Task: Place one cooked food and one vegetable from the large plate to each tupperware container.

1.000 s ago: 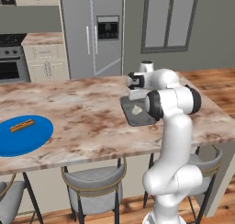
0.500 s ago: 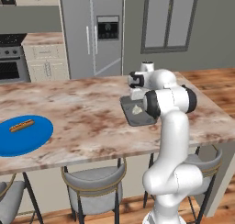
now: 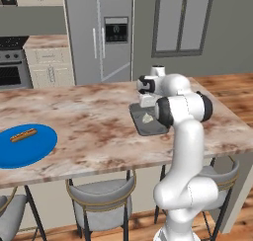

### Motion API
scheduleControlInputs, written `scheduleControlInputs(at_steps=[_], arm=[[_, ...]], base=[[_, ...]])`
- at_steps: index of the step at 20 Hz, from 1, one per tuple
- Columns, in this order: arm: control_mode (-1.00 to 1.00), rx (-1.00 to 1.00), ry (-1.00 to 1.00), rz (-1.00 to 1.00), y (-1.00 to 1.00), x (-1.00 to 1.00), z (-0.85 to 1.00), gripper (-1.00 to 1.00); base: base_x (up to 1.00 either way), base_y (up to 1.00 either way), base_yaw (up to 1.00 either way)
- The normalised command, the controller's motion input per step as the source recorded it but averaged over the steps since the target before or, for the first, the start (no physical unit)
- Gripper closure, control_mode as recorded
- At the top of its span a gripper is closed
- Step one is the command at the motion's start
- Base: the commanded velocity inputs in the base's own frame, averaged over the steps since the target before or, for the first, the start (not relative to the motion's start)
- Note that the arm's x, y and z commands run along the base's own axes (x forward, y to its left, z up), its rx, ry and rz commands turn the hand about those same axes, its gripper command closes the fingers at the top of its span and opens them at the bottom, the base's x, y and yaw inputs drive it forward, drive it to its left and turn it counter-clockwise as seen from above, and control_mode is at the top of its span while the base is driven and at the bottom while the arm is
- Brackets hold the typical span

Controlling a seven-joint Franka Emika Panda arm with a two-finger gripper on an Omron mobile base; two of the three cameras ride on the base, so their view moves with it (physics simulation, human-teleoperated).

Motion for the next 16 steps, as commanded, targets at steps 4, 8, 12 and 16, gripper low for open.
scheduleControlInputs(at_steps=[4, 8, 12, 16], arm=[[-1.00, 0.00, 0.00, 0.00, 0.46, -0.79, 0.35, -1.00], [-1.00, 0.04, 0.00, -0.03, 0.54, -1.00, 0.58, -1.00], [-1.00, 0.04, 0.00, -0.06, 0.45, -1.00, 0.62, -1.00], [-1.00, 0.00, 0.00, -0.05, 0.17, -1.00, 0.51, -1.00]], base=[[0.00, 0.00, 0.00], [0.00, 0.00, 0.00], [0.00, 0.00, 0.00], [0.00, 0.00, 0.00]])
